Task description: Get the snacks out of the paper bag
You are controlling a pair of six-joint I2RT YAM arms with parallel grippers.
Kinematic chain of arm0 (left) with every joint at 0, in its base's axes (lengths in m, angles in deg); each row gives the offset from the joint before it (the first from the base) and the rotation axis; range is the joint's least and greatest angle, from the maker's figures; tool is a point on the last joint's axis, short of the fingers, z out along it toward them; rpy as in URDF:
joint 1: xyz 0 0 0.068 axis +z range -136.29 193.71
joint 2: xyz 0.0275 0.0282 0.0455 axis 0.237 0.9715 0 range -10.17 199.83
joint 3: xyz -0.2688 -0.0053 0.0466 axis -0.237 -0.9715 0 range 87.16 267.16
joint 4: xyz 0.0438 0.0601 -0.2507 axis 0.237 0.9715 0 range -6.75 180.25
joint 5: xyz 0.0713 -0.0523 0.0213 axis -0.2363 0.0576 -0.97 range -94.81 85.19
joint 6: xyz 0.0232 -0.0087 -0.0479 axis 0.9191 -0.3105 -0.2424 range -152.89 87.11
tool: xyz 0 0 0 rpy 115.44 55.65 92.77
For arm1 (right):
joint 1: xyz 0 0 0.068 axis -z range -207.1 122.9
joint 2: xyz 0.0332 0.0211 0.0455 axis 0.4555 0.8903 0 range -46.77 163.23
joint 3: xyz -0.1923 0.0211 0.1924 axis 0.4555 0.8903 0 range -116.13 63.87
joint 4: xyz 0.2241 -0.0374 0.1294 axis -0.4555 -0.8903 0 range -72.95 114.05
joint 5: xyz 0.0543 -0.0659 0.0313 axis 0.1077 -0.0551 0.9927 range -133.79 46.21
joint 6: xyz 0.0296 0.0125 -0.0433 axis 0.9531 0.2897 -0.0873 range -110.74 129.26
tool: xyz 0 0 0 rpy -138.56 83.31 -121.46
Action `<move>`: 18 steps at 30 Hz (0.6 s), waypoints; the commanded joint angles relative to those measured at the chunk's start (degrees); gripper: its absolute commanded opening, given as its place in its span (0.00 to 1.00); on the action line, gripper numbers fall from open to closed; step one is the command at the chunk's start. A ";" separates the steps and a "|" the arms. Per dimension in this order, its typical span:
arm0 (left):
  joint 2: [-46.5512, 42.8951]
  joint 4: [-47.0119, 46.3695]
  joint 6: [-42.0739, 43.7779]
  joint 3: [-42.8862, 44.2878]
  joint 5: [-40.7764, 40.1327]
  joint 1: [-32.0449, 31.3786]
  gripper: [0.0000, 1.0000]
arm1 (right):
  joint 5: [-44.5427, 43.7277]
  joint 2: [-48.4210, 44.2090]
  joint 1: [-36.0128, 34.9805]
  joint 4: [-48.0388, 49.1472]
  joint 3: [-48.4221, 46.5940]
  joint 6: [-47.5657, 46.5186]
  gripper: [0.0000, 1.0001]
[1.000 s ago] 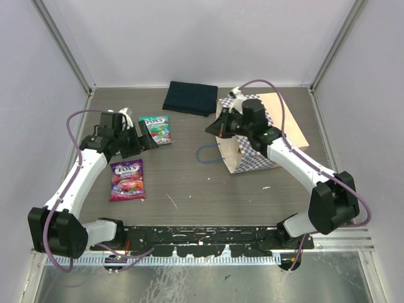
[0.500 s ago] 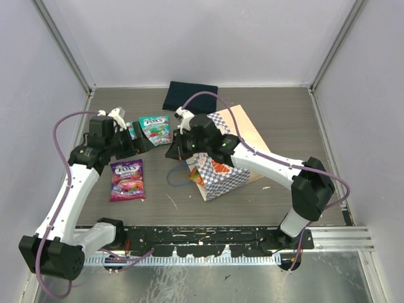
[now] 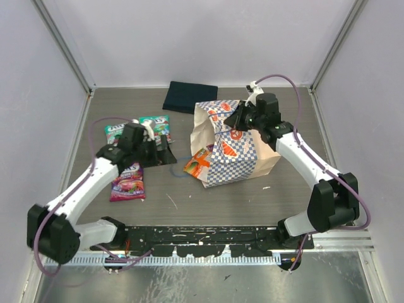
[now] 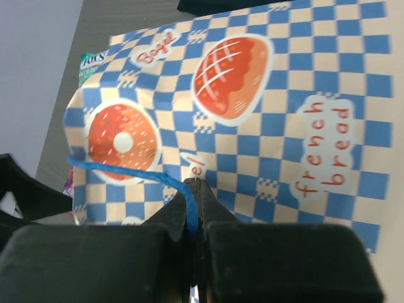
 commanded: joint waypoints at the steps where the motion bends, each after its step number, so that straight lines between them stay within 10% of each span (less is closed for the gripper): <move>1: 6.40 -11.31 -5.65 -3.89 -0.98 -8.05 0.84 | 0.78 -0.10 0.67 0.17 -0.91 -2.47 0.01; 18: 31.10 -29.58 -6.06 6.61 0.05 -11.63 0.81 | 10.76 -2.11 15.22 -0.45 2.07 -6.87 0.01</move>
